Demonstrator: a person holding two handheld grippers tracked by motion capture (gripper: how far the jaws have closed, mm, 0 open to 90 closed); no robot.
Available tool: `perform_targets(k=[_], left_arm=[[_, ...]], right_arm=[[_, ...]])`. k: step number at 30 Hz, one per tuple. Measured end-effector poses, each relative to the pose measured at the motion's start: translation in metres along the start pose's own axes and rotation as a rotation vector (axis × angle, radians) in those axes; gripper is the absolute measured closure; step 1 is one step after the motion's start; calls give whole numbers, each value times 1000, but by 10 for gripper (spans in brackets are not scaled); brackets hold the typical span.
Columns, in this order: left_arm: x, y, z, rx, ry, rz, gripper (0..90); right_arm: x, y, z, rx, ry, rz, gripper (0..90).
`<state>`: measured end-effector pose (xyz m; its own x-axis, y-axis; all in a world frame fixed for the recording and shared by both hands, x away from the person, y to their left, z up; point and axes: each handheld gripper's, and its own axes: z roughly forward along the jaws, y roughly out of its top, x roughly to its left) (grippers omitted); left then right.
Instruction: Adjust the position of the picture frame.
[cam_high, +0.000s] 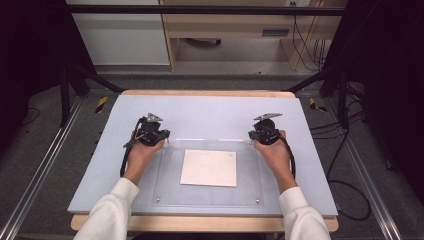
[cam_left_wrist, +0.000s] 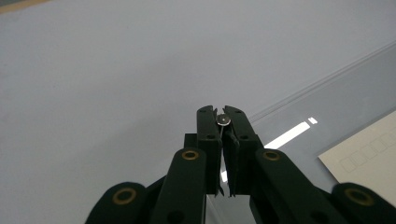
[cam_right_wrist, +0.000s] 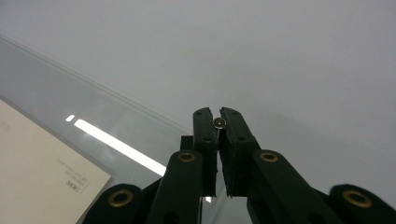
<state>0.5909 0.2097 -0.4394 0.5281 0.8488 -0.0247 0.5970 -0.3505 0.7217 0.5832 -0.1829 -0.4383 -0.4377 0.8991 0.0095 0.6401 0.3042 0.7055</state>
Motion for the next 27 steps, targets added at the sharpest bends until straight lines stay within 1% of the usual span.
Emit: perform_targets(k=[1,2,3,4,5,6,7,8,12,13,14,15,16,17,18,20,23,24,25,26,27], left_arm=[[2,2,1,11,-8,-9,849],[4,6,2,35,-18,-22,849],[4,6,2,35,-18,-22,849],[7,10,4,54,-29,-41,849],[7,10,4,54,-29,-41,849],[9,13,5,69,-41,-53,848],[9,13,5,69,-41,-53,849],[9,15,6,83,-43,-52,849],[10,16,6,100,-55,-38,849],[10,16,6,102,-55,-35,849],[10,16,6,101,-52,-34,849],[10,17,6,106,-51,-32,849],[10,17,6,108,-51,-31,849],[9,17,5,112,-50,-28,849],[9,17,5,116,-48,-22,849],[8,17,5,115,-43,-21,849],[9,17,6,114,-47,-25,849],[9,17,6,114,-47,-25,848],[9,17,6,114,-48,-25,848],[9,16,5,116,-49,-22,848],[9,16,5,117,-50,-21,848]], right_arm=[[-1,2,1,14,4,7,857],[-3,5,2,30,15,27,857],[-5,7,3,44,25,40,857],[-7,9,4,55,37,55,857],[-7,9,4,55,37,55,857],[-10,13,6,77,55,65,856],[-10,13,6,77,55,65,856],[-12,15,6,87,69,76,854],[-13,14,6,87,78,67,849],[-12,12,5,73,77,60,847],[-12,12,5,73,77,60,847],[-12,9,4,56,81,63,837],[-12,9,4,56,81,63,837],[-12,5,2,28,78,62,778],[-13,4,1,18,68,54,750],[-13,-1,-2,-12,62,41,714],[-12,-7,-12,-55,34,20,635],[-12,-9,-15,-61,26,15,588],[-12,-9,-15,-61,26,15,588],[-12,-12,-19,-72,14,2,560],[-9,-17,-27,-97,4,-13,499]])
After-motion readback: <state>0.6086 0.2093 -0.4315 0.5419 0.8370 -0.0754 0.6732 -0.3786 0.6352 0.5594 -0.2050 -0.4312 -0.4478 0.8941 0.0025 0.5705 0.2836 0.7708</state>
